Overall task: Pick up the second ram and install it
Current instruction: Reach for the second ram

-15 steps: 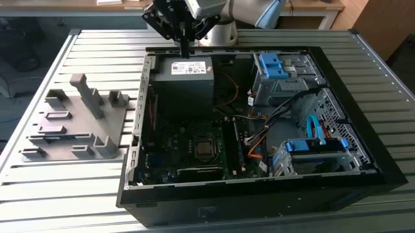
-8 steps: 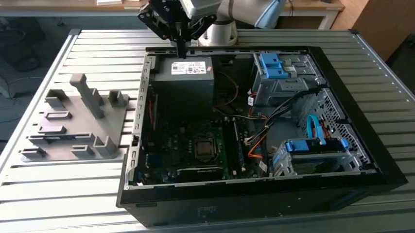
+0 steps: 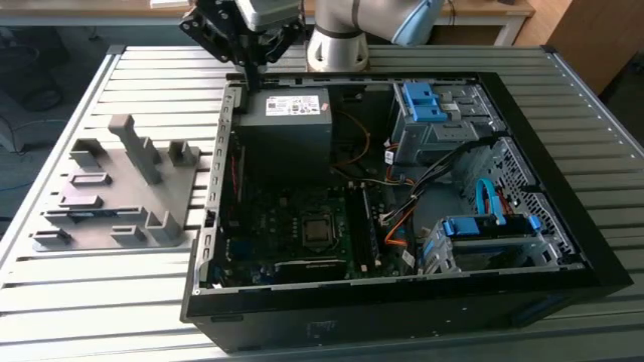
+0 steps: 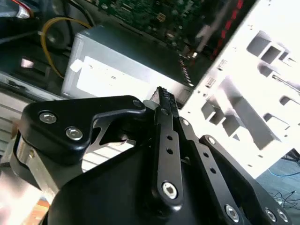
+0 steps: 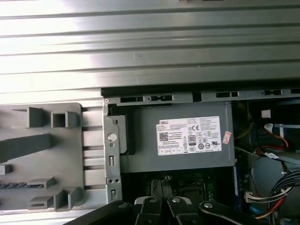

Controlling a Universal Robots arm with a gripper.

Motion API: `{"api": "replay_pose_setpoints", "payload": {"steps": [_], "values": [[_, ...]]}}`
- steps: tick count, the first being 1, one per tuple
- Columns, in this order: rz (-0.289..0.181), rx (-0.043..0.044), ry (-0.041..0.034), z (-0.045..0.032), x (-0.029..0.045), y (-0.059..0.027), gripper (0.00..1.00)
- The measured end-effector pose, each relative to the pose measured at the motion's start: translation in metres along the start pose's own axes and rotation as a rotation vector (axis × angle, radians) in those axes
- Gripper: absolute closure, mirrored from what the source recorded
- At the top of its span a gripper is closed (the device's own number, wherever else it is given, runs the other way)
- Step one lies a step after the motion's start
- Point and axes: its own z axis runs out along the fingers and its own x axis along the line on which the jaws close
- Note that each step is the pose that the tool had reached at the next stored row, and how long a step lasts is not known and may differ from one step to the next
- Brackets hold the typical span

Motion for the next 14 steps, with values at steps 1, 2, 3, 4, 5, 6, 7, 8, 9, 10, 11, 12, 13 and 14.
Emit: {"api": "replay_pose_setpoints", "payload": {"steps": [1,2,3,4,5,6,7,8,9,10,11,12,13,14], "values": [[0.0,0.0001,-0.0001,0.0001,0.0045,-0.0003,0.9],[0.0,0.0001,0.0,0.0001,0.0092,-0.0007,0.9],[0.0,0.0002,0.0,0.0003,0.0137,-0.0011,0.9],[0.0,0.0001,0.0,0.0006,0.0182,-0.0014,0.9],[0.0,0.0001,-0.0001,0.0011,0.0228,-0.0018,0.9],[0.0,0.0001,-0.0001,0.0016,0.0274,-0.0022,0.9],[0.0,0.0,-0.0001,0.0023,0.0319,-0.0025,0.9],[0.0,0.0,-0.0001,0.003,0.0364,-0.0029,0.9],[0.0,0.0001,0.0,0.004,0.0409,-0.0033,0.9],[0.0,0.0,-0.0001,0.0054,0.0457,-0.0037,0.9],[0.0,0.0,-0.0002,0.007,0.0502,-0.0042,0.9],[0.0,0.0001,-0.0002,0.0087,0.0547,-0.0046,0.9],[0.0,0.0002,0.0,0.0103,0.0593,-0.005,0.9],[0.0,0.0002,0.0,0.0119,0.0638,-0.0054,0.9]]}}
